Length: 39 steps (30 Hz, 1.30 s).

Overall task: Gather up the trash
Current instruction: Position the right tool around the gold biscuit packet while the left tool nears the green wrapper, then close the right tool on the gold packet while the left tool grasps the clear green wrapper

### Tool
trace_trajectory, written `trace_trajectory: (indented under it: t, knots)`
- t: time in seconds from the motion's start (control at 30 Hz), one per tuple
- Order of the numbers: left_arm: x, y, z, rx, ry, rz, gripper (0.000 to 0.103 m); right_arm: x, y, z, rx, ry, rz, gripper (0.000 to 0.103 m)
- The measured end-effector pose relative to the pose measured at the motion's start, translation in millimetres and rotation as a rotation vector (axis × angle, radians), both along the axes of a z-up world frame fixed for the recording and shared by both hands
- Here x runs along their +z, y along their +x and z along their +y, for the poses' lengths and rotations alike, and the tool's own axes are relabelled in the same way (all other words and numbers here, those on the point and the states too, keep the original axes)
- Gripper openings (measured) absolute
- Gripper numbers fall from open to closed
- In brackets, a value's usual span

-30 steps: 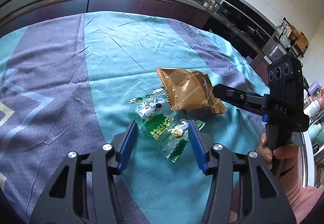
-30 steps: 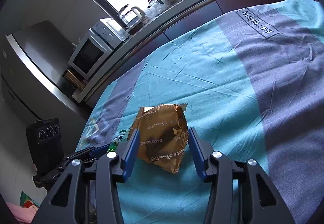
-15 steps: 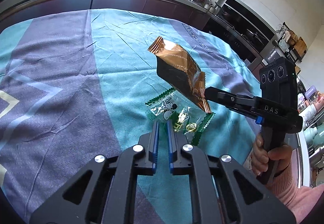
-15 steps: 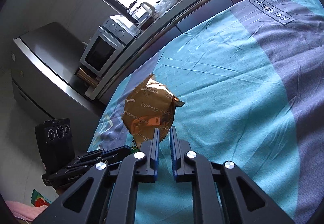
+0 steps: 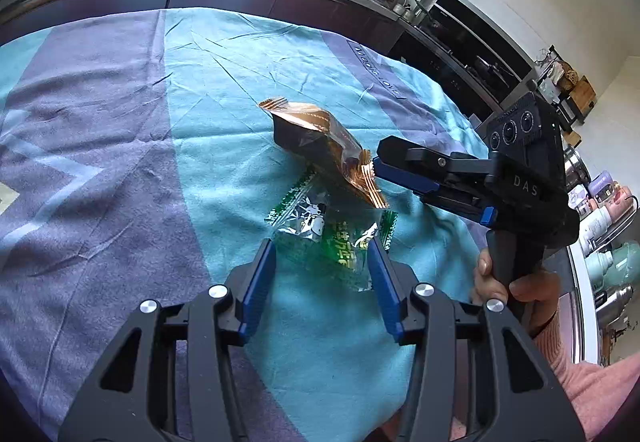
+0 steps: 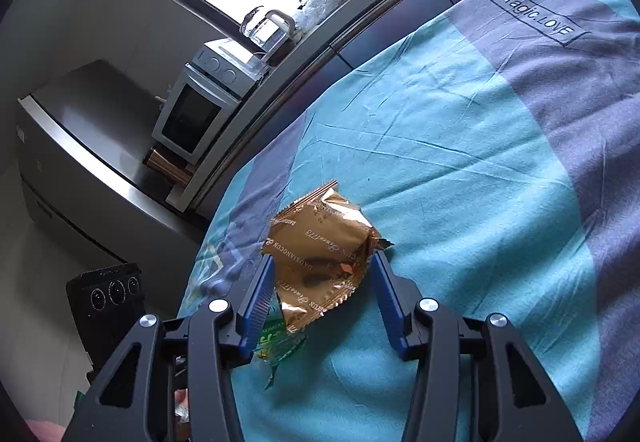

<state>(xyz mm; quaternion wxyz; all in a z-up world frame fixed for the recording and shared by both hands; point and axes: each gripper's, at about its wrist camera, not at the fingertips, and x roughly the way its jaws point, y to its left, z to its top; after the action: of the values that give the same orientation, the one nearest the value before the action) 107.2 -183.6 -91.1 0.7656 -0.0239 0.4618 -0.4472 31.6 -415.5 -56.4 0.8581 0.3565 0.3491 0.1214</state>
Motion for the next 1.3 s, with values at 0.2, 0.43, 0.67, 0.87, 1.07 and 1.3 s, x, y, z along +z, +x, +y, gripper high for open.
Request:
trace_trajectory:
  t: [0.2, 0.43, 0.67, 0.87, 1.07, 1.3]
  knots:
    - [-2.4, -1.2, -9.0, 0.006, 0.03, -0.008, 0.022, 0.6, 4.0, 6.2, 0.0, -0.03, 0.004, 0.047]
    - [-2.3, 1.4, -5.5, 0.012, 0.024, -0.011, 0.017, 14.2, 0.7, 5.0, -0.031, -0.151, -0.012, 0.053]
    - [-0.9, -3.3, -4.1, 0.001, 0.029, -0.026, 0.029, 22.6, 14.4, 26.5, 0.009, -0.277, -0.018, 0.064]
    - [-0.5, -7.7, -10.6, -0.013, 0.034, -0.04, 0.036, 19.9, 25.5, 47.2, 0.067, -0.375, 0.004, 0.074]
    - [0.5, -9.3, -13.2, -0.024, 0.039, -0.055, 0.039, 18.4, 29.7, 55.5, 0.086, -0.454, 0.014, 0.075]
    - [-1.1, -11.9, -14.9, -0.033, 0.049, -0.061, 0.032, 16.9, 32.2, 58.1, 0.088, -0.509, 0.035, 0.053]
